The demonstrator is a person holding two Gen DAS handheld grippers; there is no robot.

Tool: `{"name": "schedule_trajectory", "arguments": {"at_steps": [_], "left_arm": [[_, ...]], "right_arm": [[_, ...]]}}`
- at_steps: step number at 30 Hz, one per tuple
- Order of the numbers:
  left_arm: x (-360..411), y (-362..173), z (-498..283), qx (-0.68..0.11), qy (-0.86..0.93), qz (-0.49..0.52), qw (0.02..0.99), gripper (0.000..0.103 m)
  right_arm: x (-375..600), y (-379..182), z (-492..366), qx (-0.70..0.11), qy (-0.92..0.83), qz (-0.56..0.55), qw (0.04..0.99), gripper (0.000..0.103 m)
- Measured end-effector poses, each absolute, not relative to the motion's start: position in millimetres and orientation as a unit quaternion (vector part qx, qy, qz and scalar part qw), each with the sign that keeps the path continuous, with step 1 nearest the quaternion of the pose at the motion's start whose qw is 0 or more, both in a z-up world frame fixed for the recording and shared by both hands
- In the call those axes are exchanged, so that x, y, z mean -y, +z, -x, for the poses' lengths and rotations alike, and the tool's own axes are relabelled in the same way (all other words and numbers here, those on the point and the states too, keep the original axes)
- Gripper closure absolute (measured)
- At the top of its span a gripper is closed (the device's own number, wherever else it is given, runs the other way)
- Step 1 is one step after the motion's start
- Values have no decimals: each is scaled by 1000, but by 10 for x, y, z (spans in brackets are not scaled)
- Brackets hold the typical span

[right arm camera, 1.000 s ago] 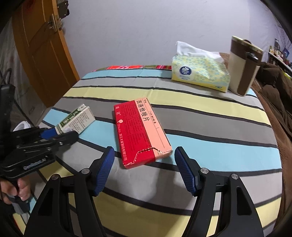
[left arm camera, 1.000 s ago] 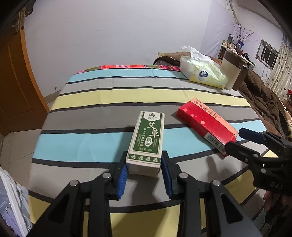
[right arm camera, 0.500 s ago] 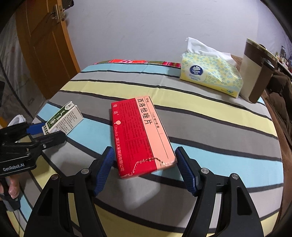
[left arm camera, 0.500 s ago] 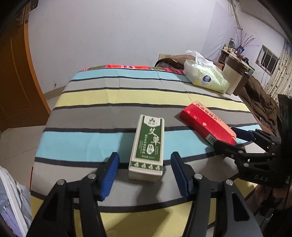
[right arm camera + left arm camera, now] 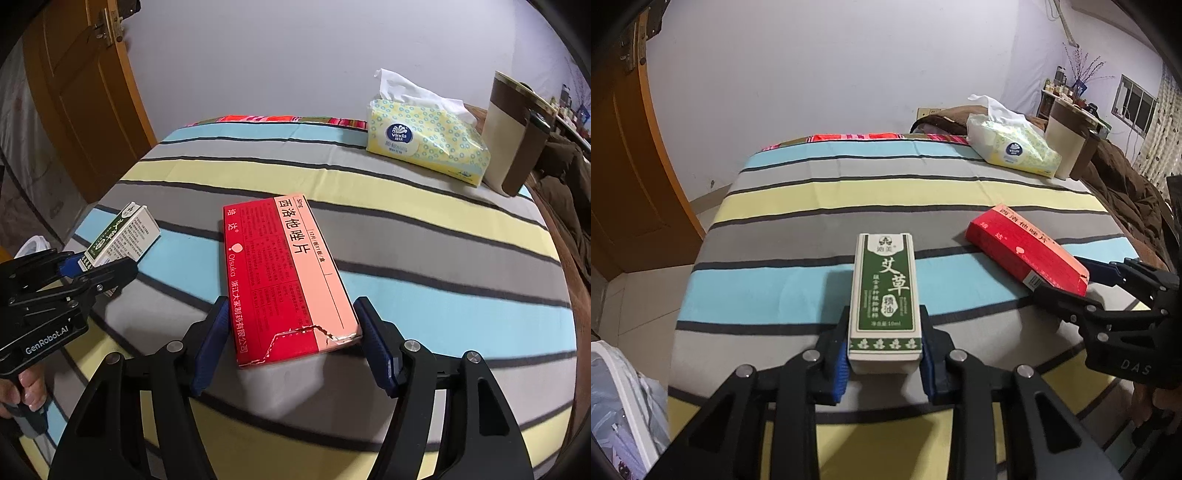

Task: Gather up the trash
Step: 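Lift the green box and red box off the bedspread, then carry both boxes over the bin and open both grippers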

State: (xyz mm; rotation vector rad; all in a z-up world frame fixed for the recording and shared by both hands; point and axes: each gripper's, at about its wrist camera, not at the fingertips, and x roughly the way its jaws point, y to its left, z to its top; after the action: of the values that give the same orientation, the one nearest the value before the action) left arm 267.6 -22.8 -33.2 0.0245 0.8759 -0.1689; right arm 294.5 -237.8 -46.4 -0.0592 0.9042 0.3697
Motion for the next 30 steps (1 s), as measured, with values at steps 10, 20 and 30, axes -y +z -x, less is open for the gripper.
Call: {"name": "schedule_trajectory", "arguments": {"at_steps": [10,20,30], "left_arm": [[175,-184,-2333,-410,-83,-15,908,71],[6,-24,-1848,-396,-78,-5,915,71],[-292,73,-1407,-385,-59,13,921,71]], "right_arm": [[2371,-290,-2580,-417,182,4,890,35],[2281,-96,-2132,-398,193,-11,897,35],[2062,49,-1752,-387,214,-4,897,35]]}}
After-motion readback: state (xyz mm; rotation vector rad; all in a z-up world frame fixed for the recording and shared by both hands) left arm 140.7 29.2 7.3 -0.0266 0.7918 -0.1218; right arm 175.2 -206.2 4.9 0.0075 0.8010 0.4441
